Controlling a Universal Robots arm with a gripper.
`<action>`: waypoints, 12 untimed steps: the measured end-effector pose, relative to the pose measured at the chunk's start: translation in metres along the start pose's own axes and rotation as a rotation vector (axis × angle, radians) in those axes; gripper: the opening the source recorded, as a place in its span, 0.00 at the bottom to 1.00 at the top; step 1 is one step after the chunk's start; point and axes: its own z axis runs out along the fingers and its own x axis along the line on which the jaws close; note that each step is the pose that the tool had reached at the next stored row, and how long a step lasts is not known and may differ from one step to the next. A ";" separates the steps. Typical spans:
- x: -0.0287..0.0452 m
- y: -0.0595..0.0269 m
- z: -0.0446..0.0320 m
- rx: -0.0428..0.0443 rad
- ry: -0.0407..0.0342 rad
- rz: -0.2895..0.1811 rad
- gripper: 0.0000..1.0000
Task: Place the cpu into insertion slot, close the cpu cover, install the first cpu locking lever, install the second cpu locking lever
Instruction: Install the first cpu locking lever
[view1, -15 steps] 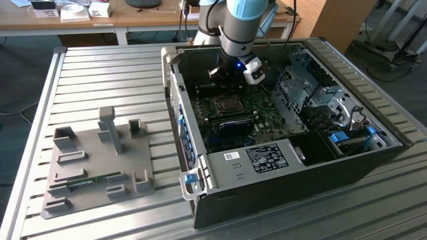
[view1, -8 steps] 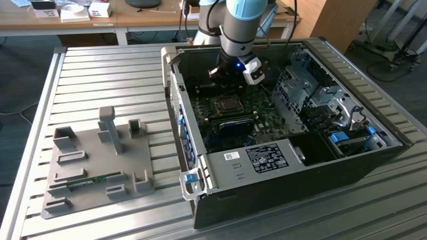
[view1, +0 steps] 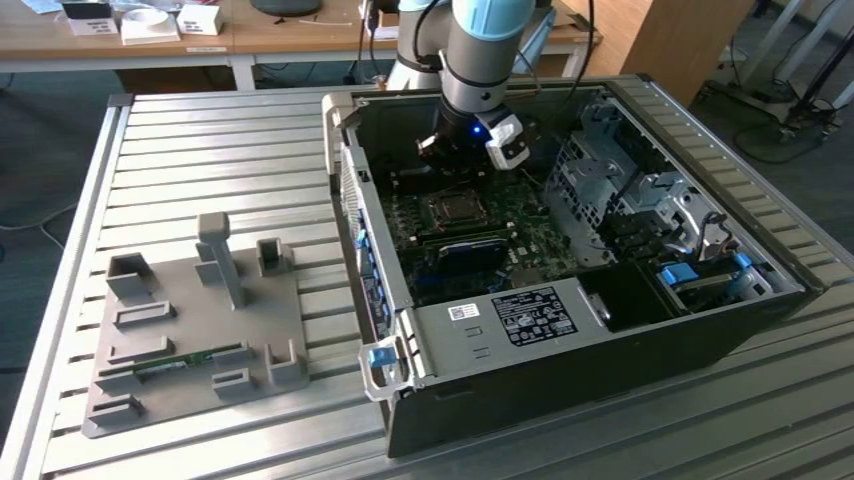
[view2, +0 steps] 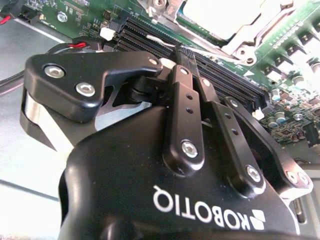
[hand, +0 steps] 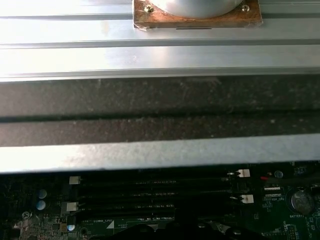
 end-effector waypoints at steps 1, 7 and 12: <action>0.0000 0.0000 0.0000 0.0000 -0.0001 0.000 0.11; 0.0000 0.0001 -0.0008 0.0004 0.0002 0.000 0.11; -0.0001 0.0002 -0.0010 0.0000 -0.0001 0.000 0.11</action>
